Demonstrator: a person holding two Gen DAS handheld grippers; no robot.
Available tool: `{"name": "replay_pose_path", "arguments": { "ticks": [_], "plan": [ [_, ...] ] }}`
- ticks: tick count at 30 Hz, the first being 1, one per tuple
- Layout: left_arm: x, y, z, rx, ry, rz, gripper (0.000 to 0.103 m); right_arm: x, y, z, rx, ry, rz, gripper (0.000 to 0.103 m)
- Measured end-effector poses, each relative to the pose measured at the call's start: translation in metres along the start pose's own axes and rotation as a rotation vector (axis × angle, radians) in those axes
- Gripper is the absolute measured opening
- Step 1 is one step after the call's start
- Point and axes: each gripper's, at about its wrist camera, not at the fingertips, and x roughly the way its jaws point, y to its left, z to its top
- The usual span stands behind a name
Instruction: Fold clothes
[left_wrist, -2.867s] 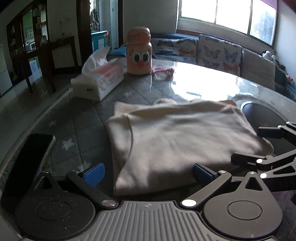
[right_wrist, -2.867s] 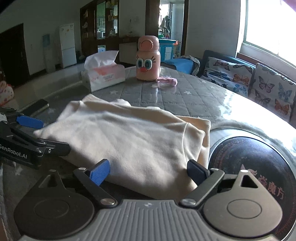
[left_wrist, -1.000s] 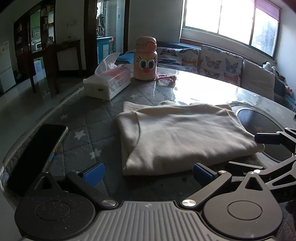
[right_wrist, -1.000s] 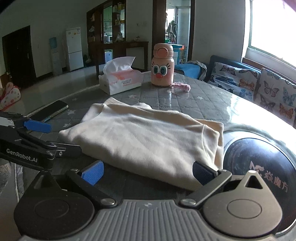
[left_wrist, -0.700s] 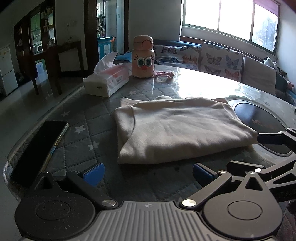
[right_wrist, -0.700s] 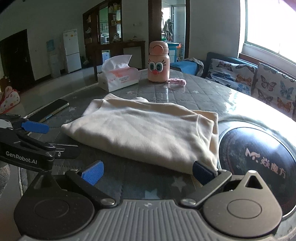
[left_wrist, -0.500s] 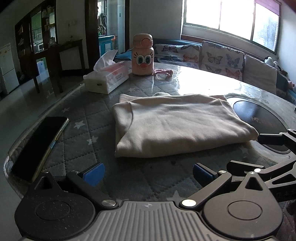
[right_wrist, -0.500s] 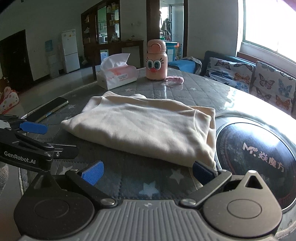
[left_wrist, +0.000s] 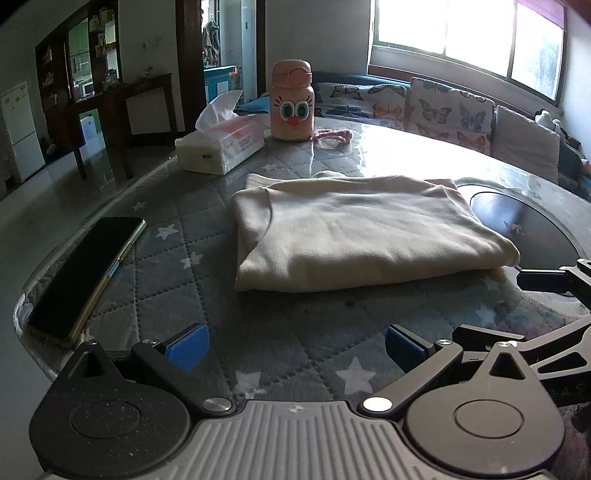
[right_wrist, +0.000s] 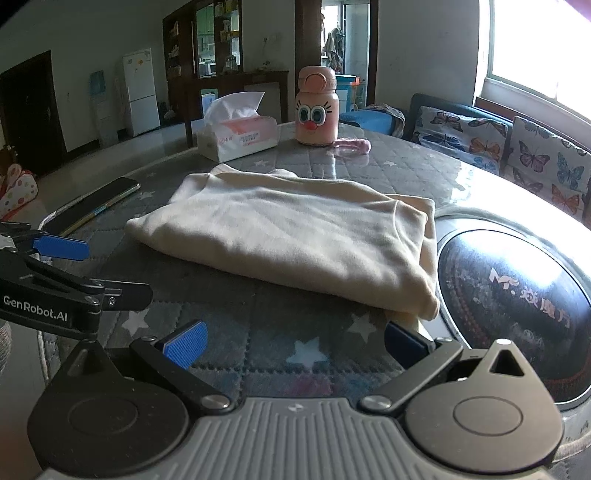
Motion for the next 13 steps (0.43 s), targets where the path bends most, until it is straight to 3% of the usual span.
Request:
{"name": "replay_pose_path", "arguments": {
  "ticks": [13],
  "plan": [
    [-0.0071,-0.0031,-0.0045,-0.008,-0.003,0.009,0.103,-0.0087,0.0016,-0.0045,0.008,-0.010,0.001,0.103]
  ]
}}
